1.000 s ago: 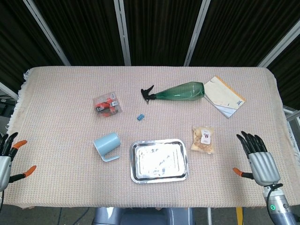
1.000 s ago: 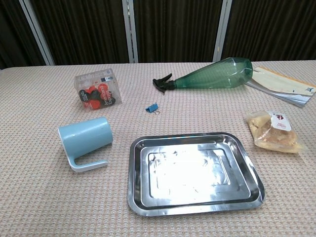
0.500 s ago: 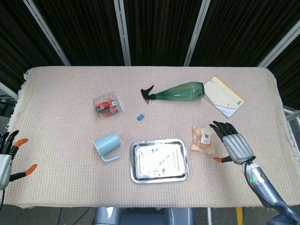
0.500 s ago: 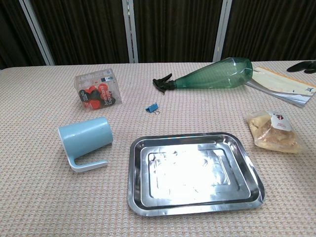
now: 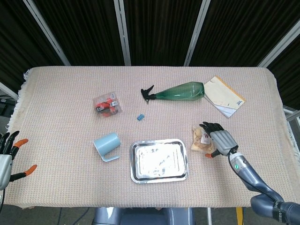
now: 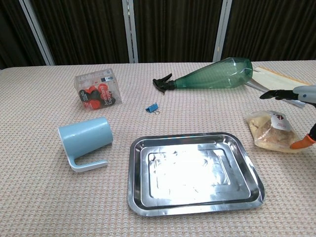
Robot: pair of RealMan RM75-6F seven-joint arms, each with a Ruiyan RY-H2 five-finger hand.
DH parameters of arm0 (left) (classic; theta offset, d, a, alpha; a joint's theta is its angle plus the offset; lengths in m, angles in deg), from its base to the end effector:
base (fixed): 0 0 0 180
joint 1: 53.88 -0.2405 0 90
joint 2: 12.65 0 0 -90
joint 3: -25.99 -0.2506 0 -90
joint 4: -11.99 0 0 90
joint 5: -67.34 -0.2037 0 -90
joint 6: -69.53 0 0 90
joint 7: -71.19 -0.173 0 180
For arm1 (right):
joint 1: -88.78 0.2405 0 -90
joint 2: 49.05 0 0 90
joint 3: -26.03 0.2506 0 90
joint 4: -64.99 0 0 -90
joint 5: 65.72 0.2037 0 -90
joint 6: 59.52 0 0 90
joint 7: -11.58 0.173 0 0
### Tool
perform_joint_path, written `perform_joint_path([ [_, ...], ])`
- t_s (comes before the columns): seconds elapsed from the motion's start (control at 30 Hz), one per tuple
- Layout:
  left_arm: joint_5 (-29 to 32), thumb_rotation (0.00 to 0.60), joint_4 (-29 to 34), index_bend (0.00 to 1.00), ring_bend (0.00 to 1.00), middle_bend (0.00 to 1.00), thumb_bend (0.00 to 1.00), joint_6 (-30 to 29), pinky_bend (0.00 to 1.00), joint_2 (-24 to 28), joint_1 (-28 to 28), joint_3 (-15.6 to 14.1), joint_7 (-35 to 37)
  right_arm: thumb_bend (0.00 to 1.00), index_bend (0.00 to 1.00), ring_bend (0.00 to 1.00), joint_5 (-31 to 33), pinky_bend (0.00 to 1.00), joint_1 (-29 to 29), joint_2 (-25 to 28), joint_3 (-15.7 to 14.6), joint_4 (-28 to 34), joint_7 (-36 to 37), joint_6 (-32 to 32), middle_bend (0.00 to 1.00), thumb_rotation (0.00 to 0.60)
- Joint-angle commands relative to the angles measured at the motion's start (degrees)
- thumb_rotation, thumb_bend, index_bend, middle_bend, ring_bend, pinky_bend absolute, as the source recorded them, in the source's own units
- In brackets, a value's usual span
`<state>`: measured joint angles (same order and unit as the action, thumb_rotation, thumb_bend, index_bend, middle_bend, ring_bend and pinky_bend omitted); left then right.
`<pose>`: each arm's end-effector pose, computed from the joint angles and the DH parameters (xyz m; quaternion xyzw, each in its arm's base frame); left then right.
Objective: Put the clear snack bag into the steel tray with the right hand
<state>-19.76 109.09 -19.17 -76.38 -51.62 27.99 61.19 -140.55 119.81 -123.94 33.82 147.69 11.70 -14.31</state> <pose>-0.2911 0.1915 0.1637 -0.6013 -0.3539 -0.3632 0.6175 -0.2521 -0.3391 0.0354 0.7266 -0.4631 0.2930 0.4144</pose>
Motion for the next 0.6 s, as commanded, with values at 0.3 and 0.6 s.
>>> perform_joint_path([
  [0.3,0.63,0.476,-0.27,0.23,0.0,0.05,0.04,0.49,0.0,-0.02,-0.13,-0.22,0.37,0.07,0.11,0.0,1.95,0.06,2.87,-3.78,-0.77,-3.13,-1.63,-3.26,0.05,0.6],
  [0.6,1.09,0.475,-0.98,0.23,0.0,0.05,0.04,0.39,0.0,-0.1,-0.56,-0.41,1.18,0.26,0.39,0.19,3.35,0.36,4.49,-5.94,-0.01,-7.04,-0.98,-3.96,0.31,0.6],
])
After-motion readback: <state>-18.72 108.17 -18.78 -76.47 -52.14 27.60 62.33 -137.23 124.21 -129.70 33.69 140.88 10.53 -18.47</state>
